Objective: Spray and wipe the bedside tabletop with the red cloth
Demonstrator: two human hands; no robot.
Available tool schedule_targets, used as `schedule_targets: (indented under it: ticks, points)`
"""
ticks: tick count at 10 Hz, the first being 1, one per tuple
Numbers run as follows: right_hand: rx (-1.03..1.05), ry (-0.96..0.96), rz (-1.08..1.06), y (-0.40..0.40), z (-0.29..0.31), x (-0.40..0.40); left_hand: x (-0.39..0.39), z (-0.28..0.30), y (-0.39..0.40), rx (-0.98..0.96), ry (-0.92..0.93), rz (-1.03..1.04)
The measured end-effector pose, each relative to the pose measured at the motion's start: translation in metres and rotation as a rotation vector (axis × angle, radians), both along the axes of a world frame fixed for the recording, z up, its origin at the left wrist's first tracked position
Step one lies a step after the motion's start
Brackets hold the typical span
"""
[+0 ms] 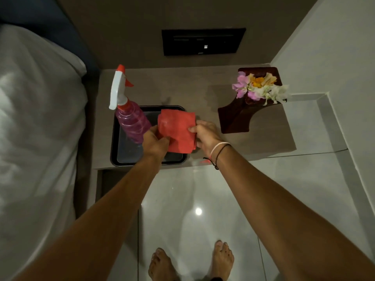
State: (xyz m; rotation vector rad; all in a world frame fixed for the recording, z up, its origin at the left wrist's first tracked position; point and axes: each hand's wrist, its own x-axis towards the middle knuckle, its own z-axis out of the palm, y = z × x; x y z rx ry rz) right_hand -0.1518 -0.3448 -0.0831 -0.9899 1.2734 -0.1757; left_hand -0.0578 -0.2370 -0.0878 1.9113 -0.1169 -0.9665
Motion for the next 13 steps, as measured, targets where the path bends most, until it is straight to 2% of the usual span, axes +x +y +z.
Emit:
schedule_targets:
  ticks: [2,3,4,5,6,8,10,12,13]
  points:
    - [-0.074,-0.005,0.029,0.0,-0.013,-0.025,-0.013,0.006,-0.005,0.208,-0.252,-0.243]
    - [-0.231,0.014,-0.049,0.005,-0.016,-0.054,-0.029,0.009,-0.003,0.127,-0.429,-0.277]
    - [-0.438,0.078,-0.256,0.002,-0.018,-0.09,-0.052,0.015,-0.009,0.041,-0.442,-0.252]
    - [-0.472,0.015,-0.526,-0.015,-0.018,-0.116,-0.071,0.023,-0.029,-0.132,-0.176,-0.302]
    - [-0.442,-0.047,-0.561,-0.043,-0.009,-0.129,-0.088,0.029,-0.062,-0.176,0.003,-0.326]
    - [-0.36,-0.106,-0.315,-0.08,0.001,-0.134,-0.125,0.031,-0.121,-0.278,0.289,-0.325]
    - [-0.347,-0.106,-0.274,-0.106,-0.005,-0.128,-0.13,0.022,-0.146,-0.315,0.274,-0.339]
    - [-0.328,-0.108,-0.238,-0.136,0.005,-0.12,-0.123,0.026,-0.172,-0.274,0.217,-0.35]
    - [-0.426,0.017,-0.2,-0.126,0.026,-0.136,-0.116,0.036,-0.167,-0.192,0.162,-0.324]
